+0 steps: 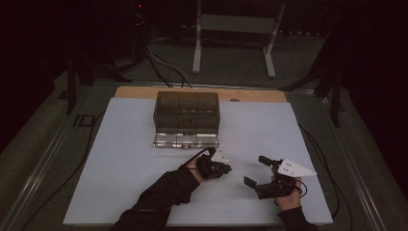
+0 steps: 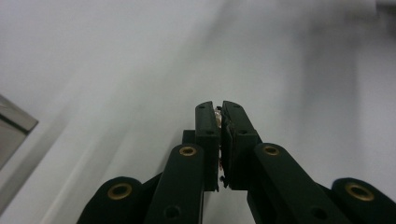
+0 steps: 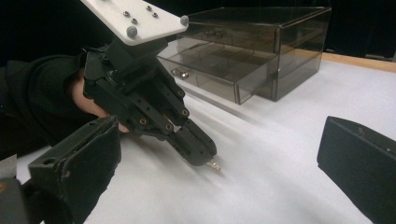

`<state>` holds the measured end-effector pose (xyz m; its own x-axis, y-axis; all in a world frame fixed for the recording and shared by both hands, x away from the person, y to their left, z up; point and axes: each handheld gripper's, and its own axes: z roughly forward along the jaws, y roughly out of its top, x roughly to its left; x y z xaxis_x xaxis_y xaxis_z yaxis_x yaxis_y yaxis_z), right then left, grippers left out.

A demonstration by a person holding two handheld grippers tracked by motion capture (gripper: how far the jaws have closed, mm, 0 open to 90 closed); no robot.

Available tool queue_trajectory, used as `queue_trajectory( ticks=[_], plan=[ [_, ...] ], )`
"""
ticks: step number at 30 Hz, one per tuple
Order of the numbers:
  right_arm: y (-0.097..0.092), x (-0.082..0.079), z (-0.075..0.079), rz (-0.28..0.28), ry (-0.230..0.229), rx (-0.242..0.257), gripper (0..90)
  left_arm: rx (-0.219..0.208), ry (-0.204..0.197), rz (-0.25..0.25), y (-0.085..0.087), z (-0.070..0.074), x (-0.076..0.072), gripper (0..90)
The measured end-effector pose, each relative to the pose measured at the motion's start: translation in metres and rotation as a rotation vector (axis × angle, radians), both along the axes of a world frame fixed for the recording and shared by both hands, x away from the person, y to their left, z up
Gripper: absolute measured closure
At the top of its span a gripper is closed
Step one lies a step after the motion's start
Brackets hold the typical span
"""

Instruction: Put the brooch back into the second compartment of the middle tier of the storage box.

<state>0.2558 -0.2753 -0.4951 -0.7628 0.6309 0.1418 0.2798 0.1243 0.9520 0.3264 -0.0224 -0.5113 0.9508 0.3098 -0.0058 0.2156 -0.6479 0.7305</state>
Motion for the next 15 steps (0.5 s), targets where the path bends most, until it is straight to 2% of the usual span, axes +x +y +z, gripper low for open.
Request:
queue_trajectory(
  ticks=[3,11,15],
  plan=[
    [0.0,0.0,-0.001,0.002,0.005,-0.005,0.0,0.002,-0.008,-0.002,0.002,0.004,-0.001,87.2],
    [0.0,0.0,0.0,-0.001,0.0,-0.001,0.0,-0.03,-0.016,0.018,0.014,0.024,-0.003,87.2],
    [0.0,0.0,0.0,0.0,0.003,-0.002,0.0,-0.026,-0.032,0.03,0.021,0.031,-0.003,87.2]
  ],
)
